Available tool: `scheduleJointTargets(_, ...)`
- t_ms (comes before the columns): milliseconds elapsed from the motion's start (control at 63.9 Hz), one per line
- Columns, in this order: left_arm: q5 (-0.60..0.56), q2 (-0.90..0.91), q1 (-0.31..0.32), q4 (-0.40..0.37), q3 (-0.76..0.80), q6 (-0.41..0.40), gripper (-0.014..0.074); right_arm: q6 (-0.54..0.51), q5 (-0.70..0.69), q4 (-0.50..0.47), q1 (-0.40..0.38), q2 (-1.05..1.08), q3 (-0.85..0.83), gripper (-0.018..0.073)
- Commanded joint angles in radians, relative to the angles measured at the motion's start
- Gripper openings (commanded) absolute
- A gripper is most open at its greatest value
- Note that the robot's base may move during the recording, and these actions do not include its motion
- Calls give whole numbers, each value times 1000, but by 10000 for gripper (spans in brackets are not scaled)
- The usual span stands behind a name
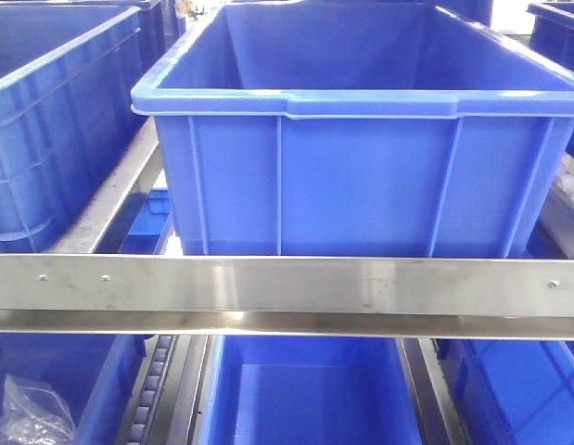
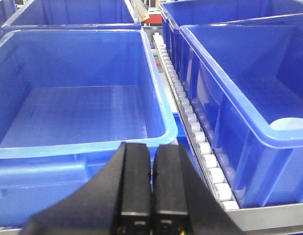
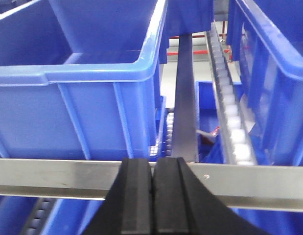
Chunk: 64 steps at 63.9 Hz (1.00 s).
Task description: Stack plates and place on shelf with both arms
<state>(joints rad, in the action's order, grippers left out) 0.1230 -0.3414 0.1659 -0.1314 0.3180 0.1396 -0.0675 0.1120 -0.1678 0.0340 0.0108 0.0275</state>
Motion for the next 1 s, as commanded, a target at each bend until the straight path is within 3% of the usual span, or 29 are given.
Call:
scheduleJointTargets(0, -91, -6, 0, -9, 29, -5, 83, 57, -112, 82, -6, 19, 2, 57)
scheduleJointTargets(110, -91, -6, 0, -9, 29, -5, 83, 185, -122, 180, -6, 19, 2, 57)
scheduleJointTargets(986, -91, -6, 0, -9, 29, -5, 83, 181, -96, 182, -7, 19, 2, 57)
